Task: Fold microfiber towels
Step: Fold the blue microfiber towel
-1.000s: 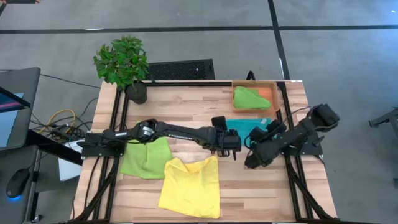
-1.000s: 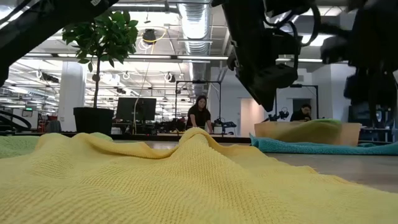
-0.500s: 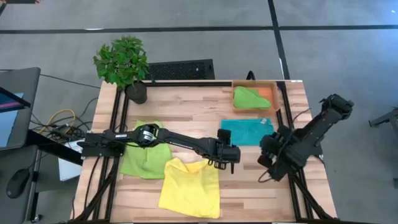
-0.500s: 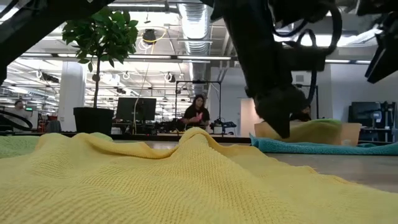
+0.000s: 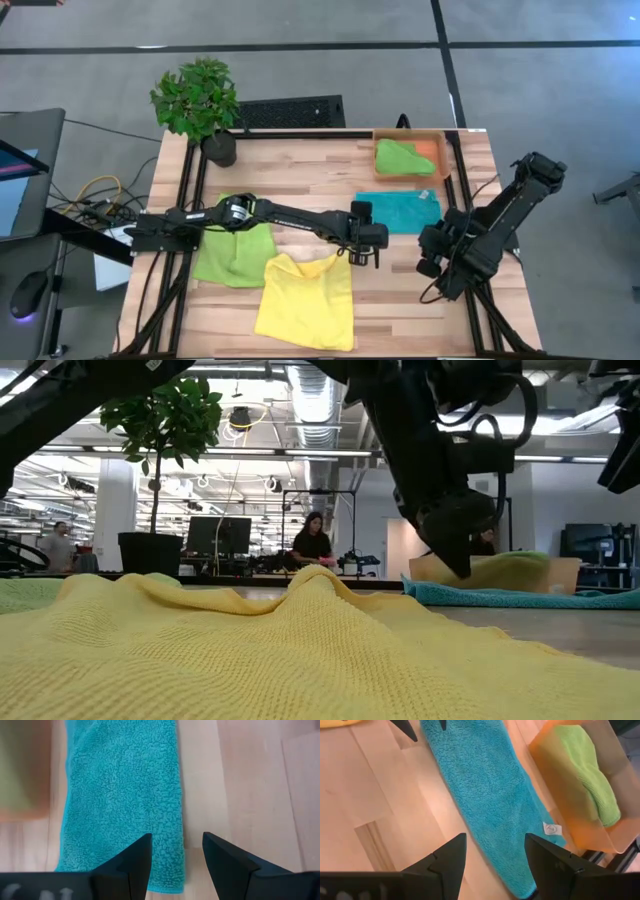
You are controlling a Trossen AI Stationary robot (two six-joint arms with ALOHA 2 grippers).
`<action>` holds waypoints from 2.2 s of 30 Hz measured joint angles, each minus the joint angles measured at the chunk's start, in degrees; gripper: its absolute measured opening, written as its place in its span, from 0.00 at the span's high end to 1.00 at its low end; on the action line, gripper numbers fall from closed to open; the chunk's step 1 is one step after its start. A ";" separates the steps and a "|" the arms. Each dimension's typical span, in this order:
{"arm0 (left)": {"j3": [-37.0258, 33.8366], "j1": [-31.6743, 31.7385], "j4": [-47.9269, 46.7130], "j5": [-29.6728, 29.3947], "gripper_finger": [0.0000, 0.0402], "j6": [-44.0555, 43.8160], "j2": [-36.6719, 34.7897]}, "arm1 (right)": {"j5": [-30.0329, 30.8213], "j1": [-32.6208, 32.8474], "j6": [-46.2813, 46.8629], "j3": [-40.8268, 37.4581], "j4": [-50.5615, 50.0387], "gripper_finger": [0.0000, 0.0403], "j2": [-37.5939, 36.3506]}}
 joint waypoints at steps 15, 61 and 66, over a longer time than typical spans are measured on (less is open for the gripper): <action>0.00 0.13 0.51 -4.10 0.58 -0.81 3.48 | 0.00 -0.02 0.00 0.00 0.43 0.44 -0.13; 5.25 -0.23 6.09 -8.56 1.00 16.67 3.74 | -0.24 -0.02 0.02 0.00 -1.60 0.44 -0.13; 5.25 0.79 14.46 -6.45 1.00 18.08 3.74 | -0.24 -0.02 0.02 0.00 -1.62 0.44 -0.13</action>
